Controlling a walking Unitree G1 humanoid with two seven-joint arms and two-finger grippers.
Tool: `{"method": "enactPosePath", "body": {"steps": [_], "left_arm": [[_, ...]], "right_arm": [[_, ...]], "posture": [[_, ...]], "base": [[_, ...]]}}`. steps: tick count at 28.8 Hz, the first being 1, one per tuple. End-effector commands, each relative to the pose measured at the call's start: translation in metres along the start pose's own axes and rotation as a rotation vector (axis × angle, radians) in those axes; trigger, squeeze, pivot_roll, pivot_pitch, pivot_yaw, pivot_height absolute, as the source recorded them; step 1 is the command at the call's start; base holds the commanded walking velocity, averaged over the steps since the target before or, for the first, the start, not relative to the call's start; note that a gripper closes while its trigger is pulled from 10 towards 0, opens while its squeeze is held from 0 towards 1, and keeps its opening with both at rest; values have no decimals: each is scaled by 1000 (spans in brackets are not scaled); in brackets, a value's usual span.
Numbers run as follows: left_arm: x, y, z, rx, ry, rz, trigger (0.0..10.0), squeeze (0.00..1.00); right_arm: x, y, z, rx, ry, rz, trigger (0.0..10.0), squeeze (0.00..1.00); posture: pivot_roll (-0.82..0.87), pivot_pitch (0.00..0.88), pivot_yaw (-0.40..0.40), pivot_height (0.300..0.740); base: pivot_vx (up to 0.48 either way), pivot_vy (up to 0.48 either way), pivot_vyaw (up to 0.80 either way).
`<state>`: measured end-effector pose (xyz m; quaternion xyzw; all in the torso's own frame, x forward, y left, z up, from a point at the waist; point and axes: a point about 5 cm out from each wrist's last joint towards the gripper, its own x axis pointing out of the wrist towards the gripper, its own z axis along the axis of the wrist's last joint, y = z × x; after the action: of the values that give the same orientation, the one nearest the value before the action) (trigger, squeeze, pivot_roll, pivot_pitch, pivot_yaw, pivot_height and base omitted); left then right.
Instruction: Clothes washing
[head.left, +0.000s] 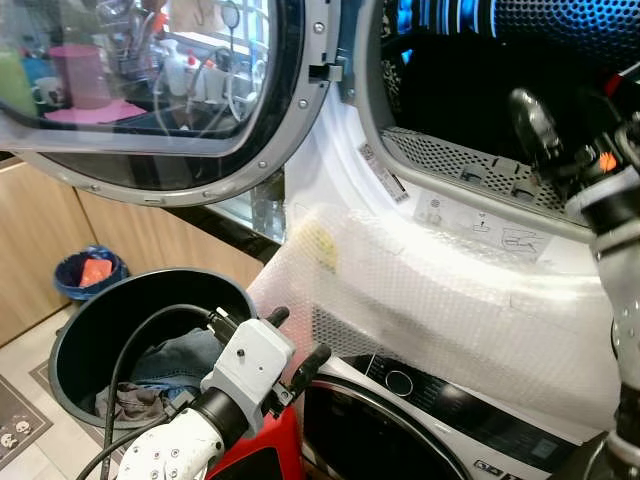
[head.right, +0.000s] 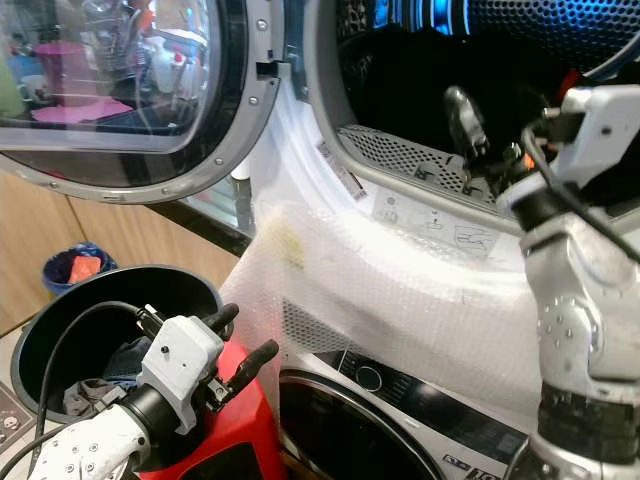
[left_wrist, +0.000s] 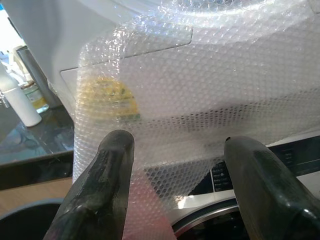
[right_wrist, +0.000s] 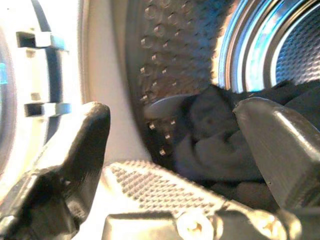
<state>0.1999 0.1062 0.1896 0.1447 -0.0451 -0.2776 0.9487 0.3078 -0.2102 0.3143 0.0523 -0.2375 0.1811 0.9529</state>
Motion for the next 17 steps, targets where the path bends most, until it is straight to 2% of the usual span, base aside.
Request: {"method": "enactPosePath", "body": {"steps": [1,2,3,5,6,8,9,11,17], "left_arm": [[2,2,-1,11,-8,-5,10000,0],[3,4,-5,22,-1,-5,10000,0],[3,4,-5,22,-1,-5,10000,0],[5,6,-11,25,7,-3,10000,0],[5,6,-11,25,7,-3,10000,0],[6,8,-19,65,27,-6,10000,0],[7,10,-23,68,33,-5,10000,0],[8,11,-26,67,36,0,10000,0],[11,17,-46,88,65,1,10000,0]], "right_arm": [[-8,10,5,56,-43,82,10000,0],[-15,17,-3,99,-45,136,10000,0],[-15,17,-3,99,-45,136,10000,0],[-26,24,-17,115,-23,196,10000,0],[-26,24,-17,115,-23,196,10000,0],[-37,29,-31,154,-18,233,10000,0],[-43,31,-41,196,16,244,10000,0],[-48,34,-48,202,37,257,10000,0],[-74,43,-78,319,118,298,10000,0]], "posture": [[114,0,-71,740],[112,0,-68,740],[112,0,-68,740],[108,0,-62,740],[108,0,-62,740],[106,0,-56,740],[106,0,-51,740],[108,0,-47,740],[99,0,-29,740]], "base": [[0,0,0],[0,0,0],[0,0,0],[0,0,0],[0,0,0],[0,0,0],[0,0,0],[0,0,0],[0,0,0]]}}
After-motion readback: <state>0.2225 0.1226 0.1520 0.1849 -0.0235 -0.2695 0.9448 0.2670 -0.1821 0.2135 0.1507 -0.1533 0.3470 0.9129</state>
